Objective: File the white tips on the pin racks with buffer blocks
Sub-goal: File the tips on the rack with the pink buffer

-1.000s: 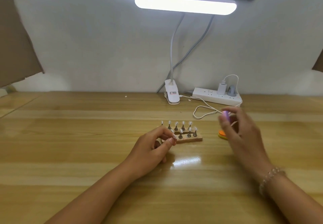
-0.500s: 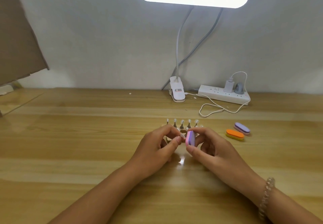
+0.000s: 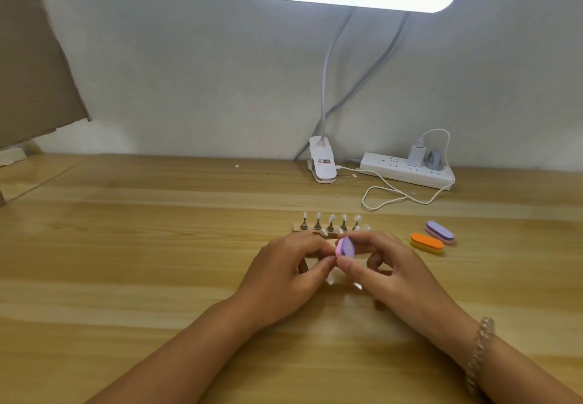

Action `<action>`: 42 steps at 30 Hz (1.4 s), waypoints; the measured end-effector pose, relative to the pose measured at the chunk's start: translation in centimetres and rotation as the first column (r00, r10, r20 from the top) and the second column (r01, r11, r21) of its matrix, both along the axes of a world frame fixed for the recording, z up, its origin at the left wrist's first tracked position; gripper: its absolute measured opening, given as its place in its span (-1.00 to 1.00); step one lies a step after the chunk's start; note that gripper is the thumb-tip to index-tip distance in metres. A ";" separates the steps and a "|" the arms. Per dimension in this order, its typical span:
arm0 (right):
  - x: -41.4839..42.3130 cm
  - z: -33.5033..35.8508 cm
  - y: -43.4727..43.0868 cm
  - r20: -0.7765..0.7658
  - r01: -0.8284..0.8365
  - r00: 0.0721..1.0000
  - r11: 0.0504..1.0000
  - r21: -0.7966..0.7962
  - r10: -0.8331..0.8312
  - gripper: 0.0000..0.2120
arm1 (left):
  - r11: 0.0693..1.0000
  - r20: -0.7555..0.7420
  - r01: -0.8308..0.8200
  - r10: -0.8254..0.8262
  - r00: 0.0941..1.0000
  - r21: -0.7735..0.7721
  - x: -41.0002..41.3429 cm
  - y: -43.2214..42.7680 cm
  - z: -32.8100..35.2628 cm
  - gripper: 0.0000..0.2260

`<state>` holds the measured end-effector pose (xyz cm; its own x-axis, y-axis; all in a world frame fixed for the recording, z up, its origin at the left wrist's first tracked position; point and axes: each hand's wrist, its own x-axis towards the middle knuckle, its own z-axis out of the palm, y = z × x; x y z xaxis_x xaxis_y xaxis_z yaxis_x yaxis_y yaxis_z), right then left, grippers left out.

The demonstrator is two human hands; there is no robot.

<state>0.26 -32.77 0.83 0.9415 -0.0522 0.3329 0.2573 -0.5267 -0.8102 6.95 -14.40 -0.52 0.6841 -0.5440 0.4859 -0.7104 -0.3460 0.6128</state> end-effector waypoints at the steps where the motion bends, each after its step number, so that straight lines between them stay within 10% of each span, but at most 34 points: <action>1: 0.1 -0.1 -0.1 -0.011 0.021 1.000 1.000 0.007 -0.021 -0.74 | 1.000 0.004 0.003 -0.003 1.000 0.007 0.0 0.0 0.0 -0.93; 32: -0.6 0.1 0.5 0.010 -0.049 0.999 0.999 -0.020 0.050 -0.60 | 1.000 -0.030 -0.026 0.026 0.999 0.007 0.0 0.0 -0.1 -0.88; 38: 0.2 0.8 -0.6 -0.122 0.045 0.992 0.878 0.477 0.015 -0.58 | 0.996 -0.099 0.078 -0.081 0.992 -0.035 -0.3 0.0 0.1 -0.91; 42: -0.8 0.5 0.0 -0.073 -0.056 0.994 0.942 0.332 0.085 -0.59 | 0.996 -0.110 0.082 -0.085 0.990 -0.035 -0.2 0.0 0.0 -0.89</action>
<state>-0.55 -32.77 1.32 0.9709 -0.0772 0.2267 0.2064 -0.2101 -0.9556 6.77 -14.37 -0.48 0.6873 -0.5880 0.4265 -0.6632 -0.2684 0.6987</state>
